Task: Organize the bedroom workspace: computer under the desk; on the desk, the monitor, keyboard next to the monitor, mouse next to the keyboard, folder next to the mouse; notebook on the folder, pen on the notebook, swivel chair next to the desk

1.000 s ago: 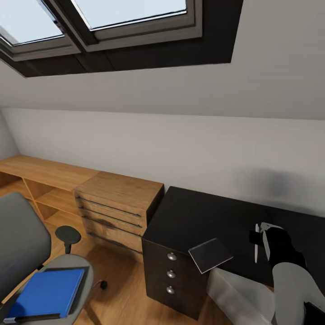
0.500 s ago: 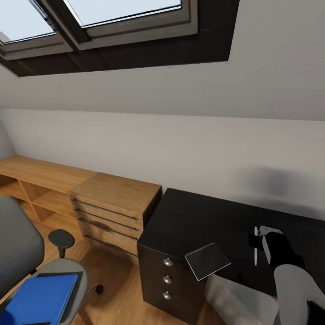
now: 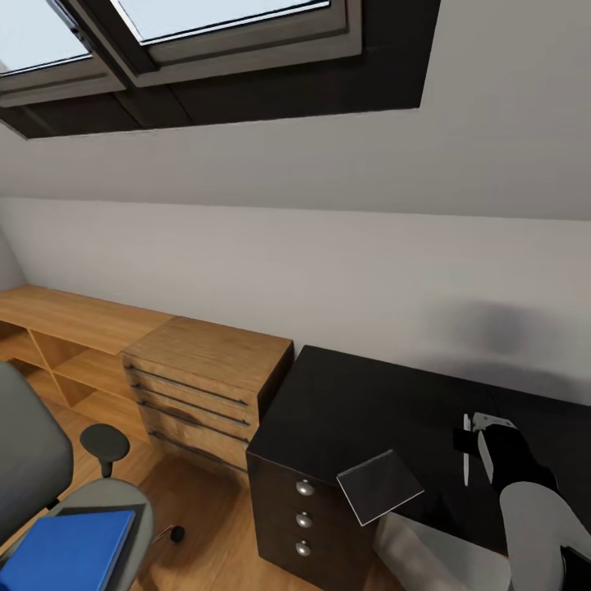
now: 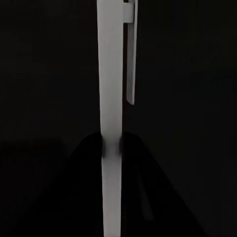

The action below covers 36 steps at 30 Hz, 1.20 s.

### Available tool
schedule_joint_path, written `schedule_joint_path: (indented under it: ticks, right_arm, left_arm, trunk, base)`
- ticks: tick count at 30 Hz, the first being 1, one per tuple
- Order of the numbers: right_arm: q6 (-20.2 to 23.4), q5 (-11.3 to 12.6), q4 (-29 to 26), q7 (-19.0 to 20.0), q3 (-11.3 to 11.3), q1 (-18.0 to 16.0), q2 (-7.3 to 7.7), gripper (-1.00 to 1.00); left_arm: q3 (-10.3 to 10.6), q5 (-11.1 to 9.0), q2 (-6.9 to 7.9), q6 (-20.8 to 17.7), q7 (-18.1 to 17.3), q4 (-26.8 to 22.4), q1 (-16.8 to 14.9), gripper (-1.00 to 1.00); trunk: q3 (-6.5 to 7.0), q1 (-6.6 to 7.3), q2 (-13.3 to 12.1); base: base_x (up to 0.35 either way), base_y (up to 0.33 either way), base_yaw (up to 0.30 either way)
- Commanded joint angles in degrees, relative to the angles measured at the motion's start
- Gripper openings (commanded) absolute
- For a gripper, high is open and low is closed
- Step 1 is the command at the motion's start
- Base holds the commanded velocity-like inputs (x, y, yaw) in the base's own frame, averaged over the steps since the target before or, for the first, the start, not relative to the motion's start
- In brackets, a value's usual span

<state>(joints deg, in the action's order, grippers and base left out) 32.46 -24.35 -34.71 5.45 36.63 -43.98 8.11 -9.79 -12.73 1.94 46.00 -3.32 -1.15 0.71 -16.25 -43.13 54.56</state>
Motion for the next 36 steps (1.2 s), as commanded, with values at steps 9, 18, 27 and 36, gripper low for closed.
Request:
schedule_joint_path:
  ticks: [9, 18, 27, 36]
  right_arm:
    - [0.6, -0.6, 0.0, 0.5, 0.3, 0.0, -0.02, -1.0]
    - [1.6, -0.6, 0.0, 0.6, 0.3, 0.0, -0.02, -1.0]
    - [6.1, -0.5, -0.1, 0.8, 0.2, 0.0, -0.02, -1.0]
    - [9.6, -0.4, -0.2, 1.2, 0.2, 0.0, 0.27, -1.0]
  left_arm:
    - [-0.5, -0.3, -0.01, 0.2, -0.1, -0.1, 0.0, 1.0]
    - [-0.5, -0.3, -0.07, 0.1, -0.2, -0.1, 0.0, 1.0]
    - [-0.4, -0.2, -0.09, 0.1, -0.3, -0.1, 0.0, 1.0]
    - [-0.4, -0.1, -0.02, 0.1, -0.2, -0.1, 0.0, 1.0]
  trunk:
    - [-1.68, -1.98, 3.7]
    - [-3.29, -3.96, 7.3]
    - [-4.19, -5.06, 9.3]
    - [-4.19, -5.06, 9.3]
  base:
    - [0.002, 0.0, 0.0]
    - [0.0, 0.0, 0.0]
    - [0.0, 0.0, 0.0]
    - [0.0, 0.0, 0.0]
